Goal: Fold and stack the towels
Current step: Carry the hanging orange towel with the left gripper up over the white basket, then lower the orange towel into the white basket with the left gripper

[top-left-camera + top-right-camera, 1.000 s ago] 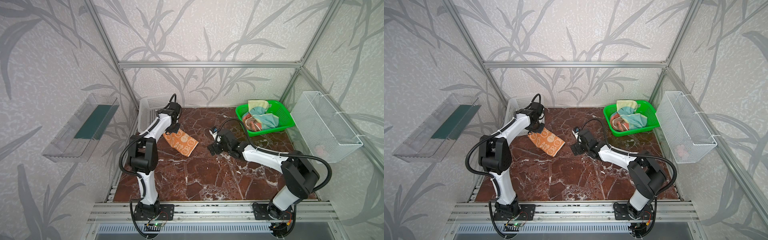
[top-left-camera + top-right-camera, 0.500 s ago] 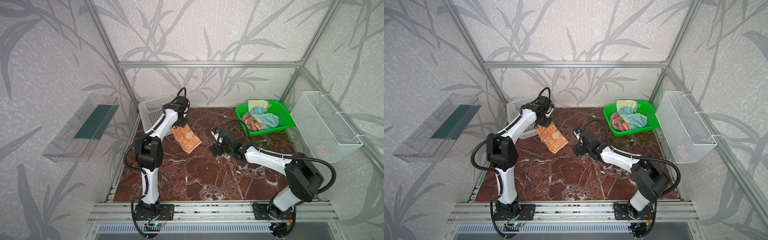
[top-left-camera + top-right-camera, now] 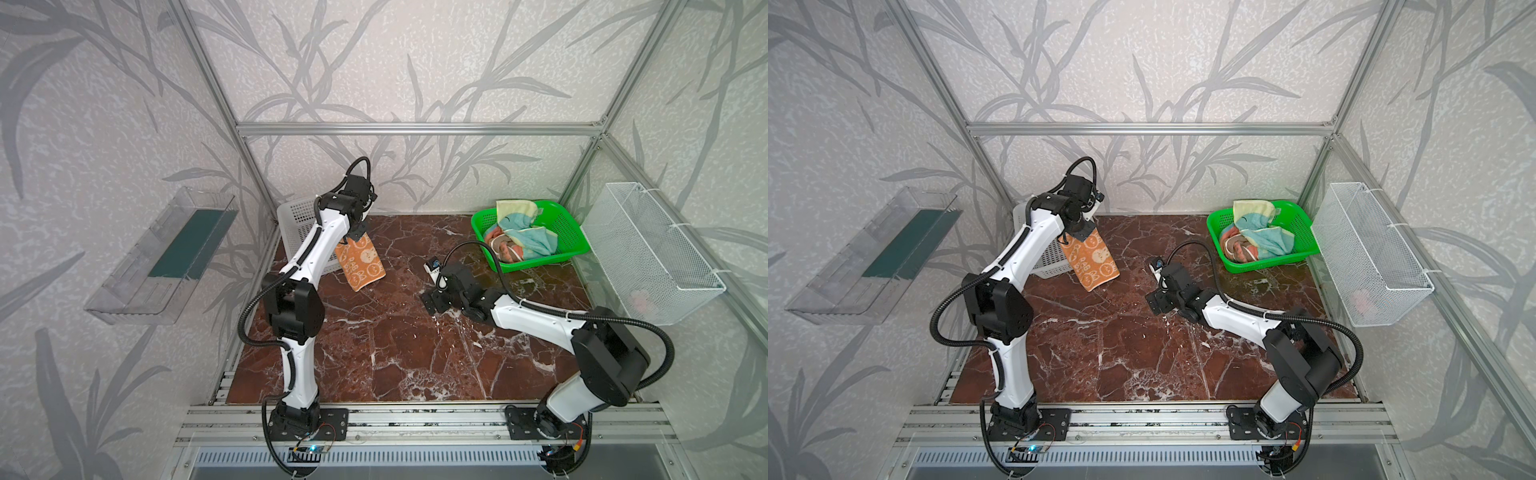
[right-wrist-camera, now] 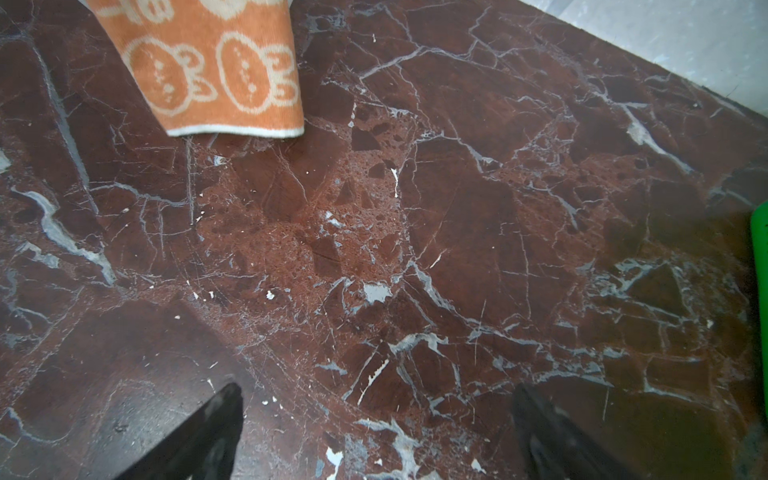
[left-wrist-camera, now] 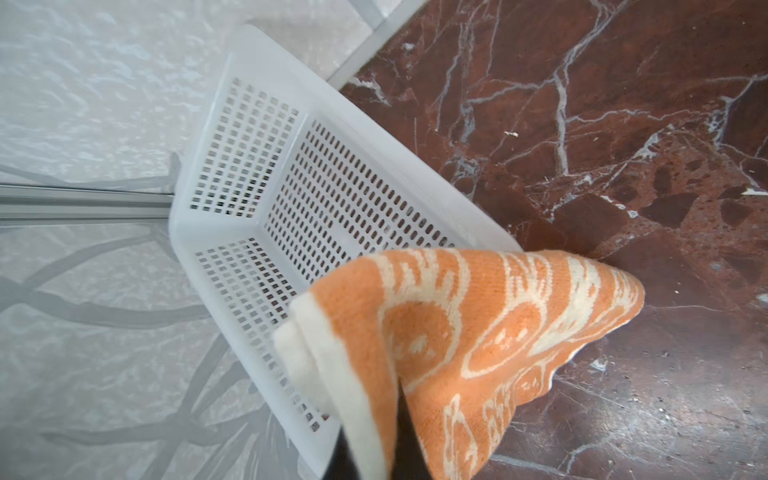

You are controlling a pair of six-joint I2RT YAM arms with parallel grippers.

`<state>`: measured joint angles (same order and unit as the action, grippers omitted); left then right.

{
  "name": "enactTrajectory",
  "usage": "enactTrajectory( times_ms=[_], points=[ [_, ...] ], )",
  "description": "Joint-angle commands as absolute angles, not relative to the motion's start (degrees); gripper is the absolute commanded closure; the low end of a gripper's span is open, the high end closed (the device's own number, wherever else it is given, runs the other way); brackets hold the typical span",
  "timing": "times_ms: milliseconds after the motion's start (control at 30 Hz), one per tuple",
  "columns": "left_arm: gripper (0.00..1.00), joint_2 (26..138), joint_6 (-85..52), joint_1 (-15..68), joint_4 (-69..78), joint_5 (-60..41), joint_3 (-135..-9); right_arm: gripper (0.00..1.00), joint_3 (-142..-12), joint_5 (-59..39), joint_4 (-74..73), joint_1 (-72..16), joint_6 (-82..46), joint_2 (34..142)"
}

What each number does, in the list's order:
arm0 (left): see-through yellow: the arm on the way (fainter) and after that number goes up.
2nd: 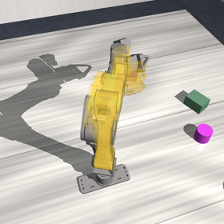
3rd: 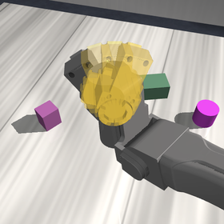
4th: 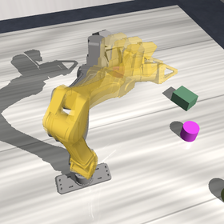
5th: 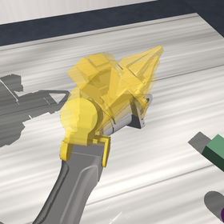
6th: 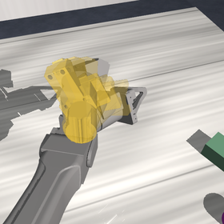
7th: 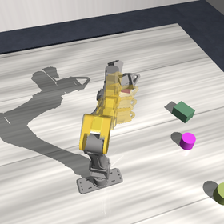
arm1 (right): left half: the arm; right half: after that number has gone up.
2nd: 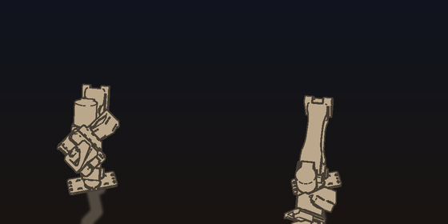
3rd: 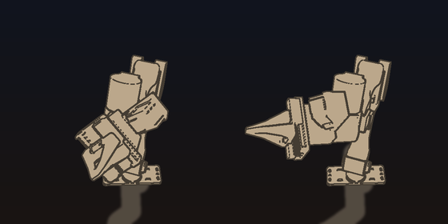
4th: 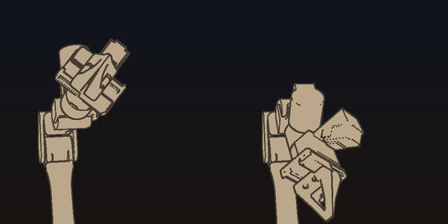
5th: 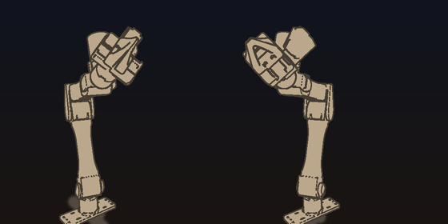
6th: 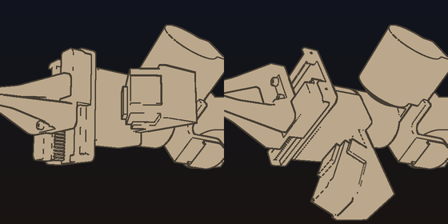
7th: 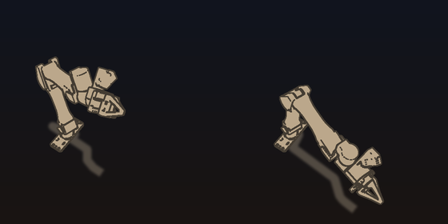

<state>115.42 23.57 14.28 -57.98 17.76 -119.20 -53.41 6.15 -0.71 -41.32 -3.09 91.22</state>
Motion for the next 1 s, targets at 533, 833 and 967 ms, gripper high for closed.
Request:
enactTrajectory(
  times_ms=[533,833,967],
  points=[
    [1.0,118.3,33.1,7.9,-53.3,26.7,-125.6,0.01,-53.2,6.9,-1.4,-41.7,-2.6,90.5],
    [1.0,123.3,35.3,3.8,-50.6,24.8,-127.5,0.01,-54.5,6.6,-0.5,-41.7,-2.8,92.5],
    [1.0,126.3,38.3,2.5,-46.7,26.5,-127.4,0.01,-53.8,6.4,-1.5,-41.7,-2.9,92.2]
  ],
)
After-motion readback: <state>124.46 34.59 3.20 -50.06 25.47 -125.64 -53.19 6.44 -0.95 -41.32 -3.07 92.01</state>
